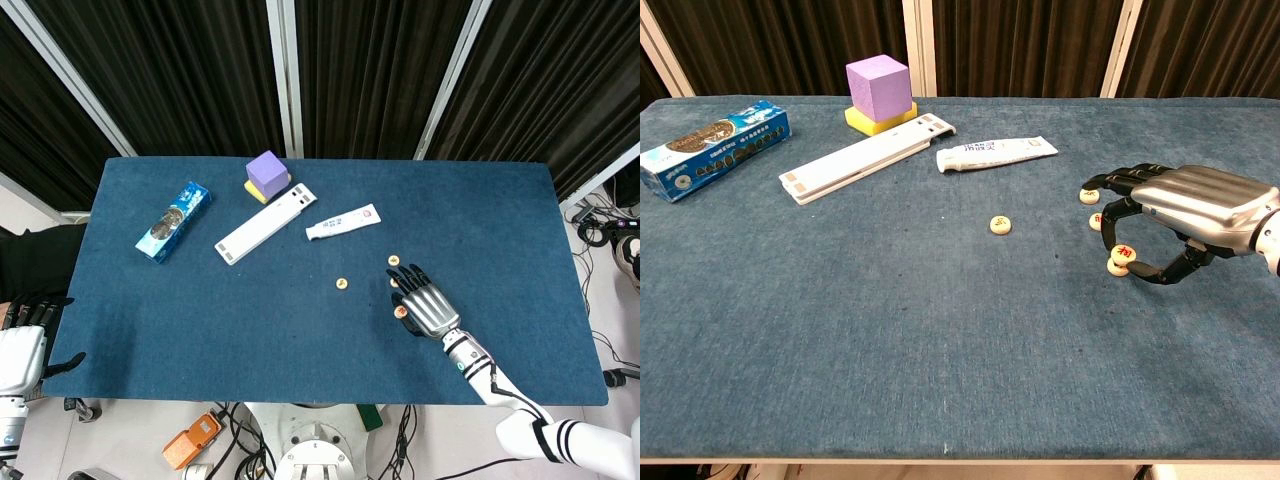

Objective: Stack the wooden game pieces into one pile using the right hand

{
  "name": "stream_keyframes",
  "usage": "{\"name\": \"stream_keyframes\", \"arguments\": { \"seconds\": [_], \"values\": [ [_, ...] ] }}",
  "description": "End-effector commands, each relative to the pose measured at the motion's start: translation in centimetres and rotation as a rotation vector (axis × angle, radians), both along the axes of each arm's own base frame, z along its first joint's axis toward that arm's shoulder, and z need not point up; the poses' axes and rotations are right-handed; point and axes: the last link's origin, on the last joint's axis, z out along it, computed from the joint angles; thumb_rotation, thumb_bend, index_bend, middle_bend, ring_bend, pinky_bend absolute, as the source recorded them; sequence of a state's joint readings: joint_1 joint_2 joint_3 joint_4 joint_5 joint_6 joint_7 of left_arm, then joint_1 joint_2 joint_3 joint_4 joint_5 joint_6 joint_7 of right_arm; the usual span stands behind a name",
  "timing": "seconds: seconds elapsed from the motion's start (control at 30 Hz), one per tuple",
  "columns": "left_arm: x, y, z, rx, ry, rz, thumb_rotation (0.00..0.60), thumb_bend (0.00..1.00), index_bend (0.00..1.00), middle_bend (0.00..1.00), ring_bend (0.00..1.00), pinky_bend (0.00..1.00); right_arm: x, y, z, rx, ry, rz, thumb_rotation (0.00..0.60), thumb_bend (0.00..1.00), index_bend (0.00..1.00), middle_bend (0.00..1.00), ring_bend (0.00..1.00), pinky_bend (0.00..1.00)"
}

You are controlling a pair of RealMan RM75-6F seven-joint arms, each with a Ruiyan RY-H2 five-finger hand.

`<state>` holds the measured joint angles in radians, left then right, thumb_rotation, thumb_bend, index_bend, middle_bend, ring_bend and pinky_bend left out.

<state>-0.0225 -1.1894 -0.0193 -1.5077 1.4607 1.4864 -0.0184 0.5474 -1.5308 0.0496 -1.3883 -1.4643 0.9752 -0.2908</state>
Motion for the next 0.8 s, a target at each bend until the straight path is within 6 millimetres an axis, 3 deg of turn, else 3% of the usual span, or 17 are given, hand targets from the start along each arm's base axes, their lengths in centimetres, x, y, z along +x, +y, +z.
{"name": "stream_keyframes", "arguments": {
  "seconds": [0.03,0.4,0.6,0.8],
  "values": [
    [0.0,0.0,0.0,-0.001,-0.001,0.001,0.600,0.01,0.21,0.18,0.12,0.00,0.0,0.0,0.0,0.002,0.003,0.000,0.600,0.53,0.47,0.11,0.00,0.10],
    [-0.1,0.0,0.0,0.001,-0.001,0.005,0.600,0.01,0.21,0.18,0.12,0.00,0.1,-0.4,0.8,-0.037,-0.023,-0.006,0.600,0.53,0.43,0.11,0.00,0.10],
    [0.1,0.1,0.0,-0.002,0.000,-0.004,0.600,0.01,0.21,0.18,0.12,0.00,0.6,-3.1,1.7,-0.097,-0.035,-0.051,0.600,0.48,0.42,0.10,0.00,0.10],
    [0.1,0.0,0.1,-0.004,0.004,0.003,0.600,0.01,0.21,0.18,0.12,0.00,1.2,-5.5,0.7,-0.083,0.015,-0.085,0.600,0.43,0.41,0.11,0.00,0.10]
  ]
}}
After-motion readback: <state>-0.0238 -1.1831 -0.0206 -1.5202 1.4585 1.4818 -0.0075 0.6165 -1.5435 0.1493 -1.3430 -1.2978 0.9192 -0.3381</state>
